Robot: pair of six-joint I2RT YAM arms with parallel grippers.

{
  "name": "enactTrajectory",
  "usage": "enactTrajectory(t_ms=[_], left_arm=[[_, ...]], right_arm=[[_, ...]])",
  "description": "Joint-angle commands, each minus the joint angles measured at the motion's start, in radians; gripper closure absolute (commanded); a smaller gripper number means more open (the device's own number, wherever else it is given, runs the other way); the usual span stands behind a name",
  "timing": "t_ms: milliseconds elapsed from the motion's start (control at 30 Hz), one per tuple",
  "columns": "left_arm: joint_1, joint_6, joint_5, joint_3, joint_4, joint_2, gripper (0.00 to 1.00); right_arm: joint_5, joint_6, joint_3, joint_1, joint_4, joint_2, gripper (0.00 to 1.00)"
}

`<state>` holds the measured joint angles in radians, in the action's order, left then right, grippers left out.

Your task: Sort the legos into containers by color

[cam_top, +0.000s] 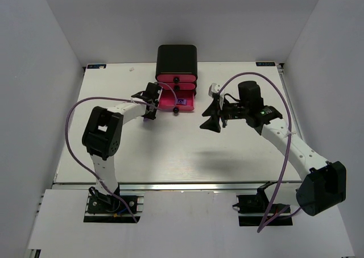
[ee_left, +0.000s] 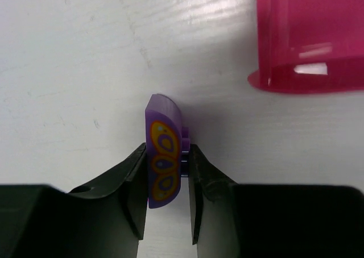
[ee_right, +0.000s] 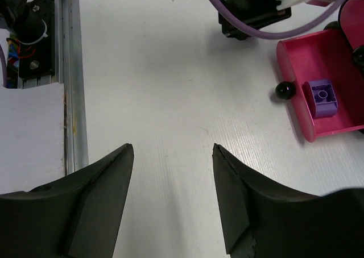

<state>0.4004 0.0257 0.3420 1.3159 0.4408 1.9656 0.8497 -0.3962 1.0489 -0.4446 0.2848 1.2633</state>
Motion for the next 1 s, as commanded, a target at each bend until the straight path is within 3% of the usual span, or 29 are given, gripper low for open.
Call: enactTrajectory(t_ms=[0, 200, 500, 533, 733, 967], left_arm=[[-0.008, 0.046, -0.089, -0.044, -0.007, -0.166, 0.7], [-0.008, 0.089, -0.26, -0.086, -0.106, -0.333, 0.71], [0.002, 0.212, -0.34, 0.069, -0.204, -0.176, 0.68], [0.002, 0.233, -0.34, 0.081, -0.208, -0.145, 0.66], [0.002, 0.29, -0.334, 0.175, -0.215, -0.041, 0.37], [0.002, 0.298, -0.333, 0.22, -0.191, -0.037, 0.31]], right_arm=[[0.041, -0.003, -0.007, 0.014, -0.03, 0.002, 0.37], [0.046, 0.003, -0.007, 0.014, -0.032, 0.011, 0.38], [0.035, 0.002, -0.013, 0.029, -0.029, 0.021, 0.39], [0.035, 0.003, -0.015, 0.029, -0.029, 0.021, 0.39], [0.04, 0.0, -0.015, 0.044, -0.027, 0.016, 0.38], [0.043, -0.035, -0.02, 0.056, -0.016, 0.024, 0.39]])
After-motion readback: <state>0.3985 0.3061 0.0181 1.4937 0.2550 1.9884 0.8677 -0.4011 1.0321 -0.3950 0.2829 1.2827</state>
